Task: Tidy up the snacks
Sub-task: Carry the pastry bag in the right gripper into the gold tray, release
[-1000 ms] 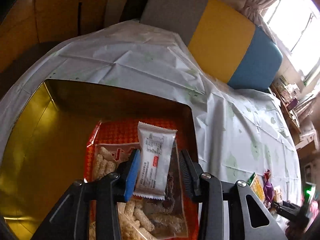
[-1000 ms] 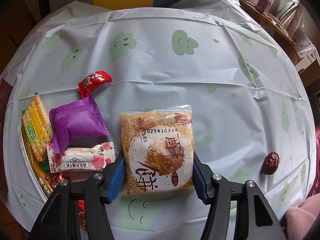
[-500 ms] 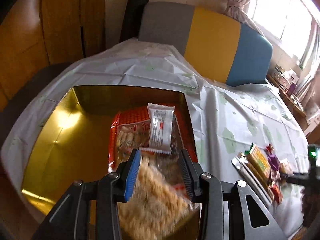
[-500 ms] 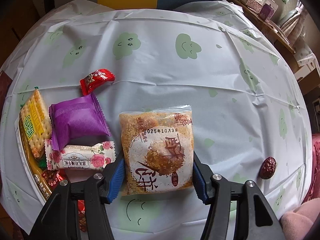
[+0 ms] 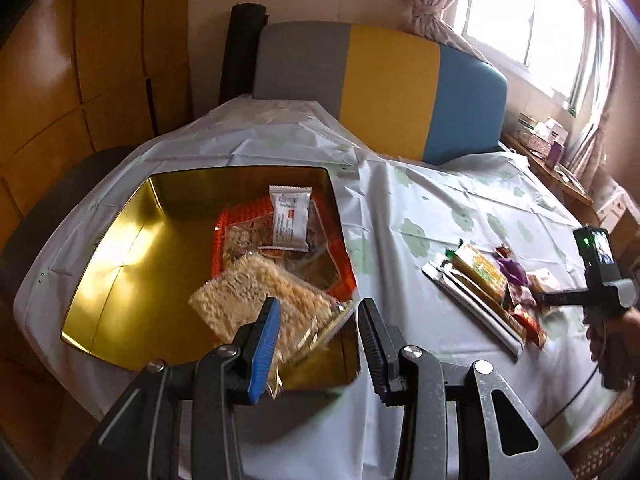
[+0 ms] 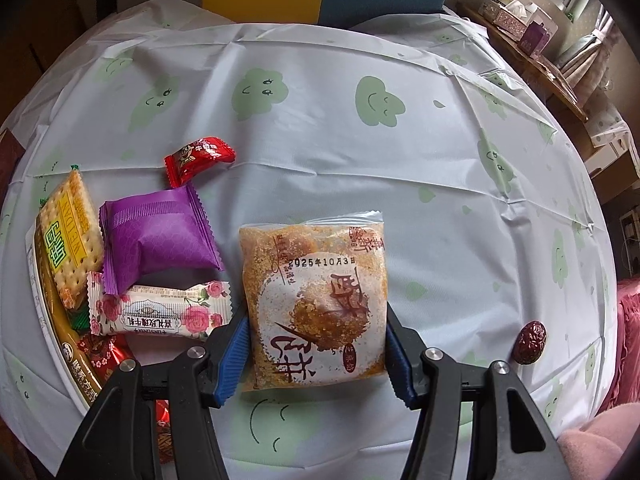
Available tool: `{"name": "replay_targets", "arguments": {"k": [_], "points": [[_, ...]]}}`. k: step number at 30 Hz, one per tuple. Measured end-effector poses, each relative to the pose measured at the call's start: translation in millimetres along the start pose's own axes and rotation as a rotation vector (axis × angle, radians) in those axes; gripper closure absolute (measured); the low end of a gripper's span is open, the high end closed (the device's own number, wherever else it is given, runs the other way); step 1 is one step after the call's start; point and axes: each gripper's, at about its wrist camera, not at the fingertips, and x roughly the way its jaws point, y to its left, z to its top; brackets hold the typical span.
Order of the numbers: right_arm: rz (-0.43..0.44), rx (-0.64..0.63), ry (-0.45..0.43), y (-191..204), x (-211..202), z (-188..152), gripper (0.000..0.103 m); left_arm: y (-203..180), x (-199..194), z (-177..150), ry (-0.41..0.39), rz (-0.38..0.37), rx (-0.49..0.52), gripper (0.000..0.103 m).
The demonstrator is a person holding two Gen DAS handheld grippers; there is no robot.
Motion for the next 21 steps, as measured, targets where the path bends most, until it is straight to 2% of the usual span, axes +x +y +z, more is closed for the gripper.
{"name": "replay_targets", "arguments": {"k": [13,19,21], "points": [[-0.053,-0.028,-0.029,13.0,-7.0,-3.0,0.043,-6.7,-12.9,-29.4,-0.012,-0.031,0.053,0.062],[-0.029,0.001,-0.004,9.3,-10.7,-0.3,0.043,-12.6,-9.9,-43.3,0.004,-0.096,0.079,0.062],[-0.037,0.007,-0.029,7.7,-19.3,0.5,0.043,-15.3,-8.5,-49.9,0.014,-0.122,0.086,0.062]]}}
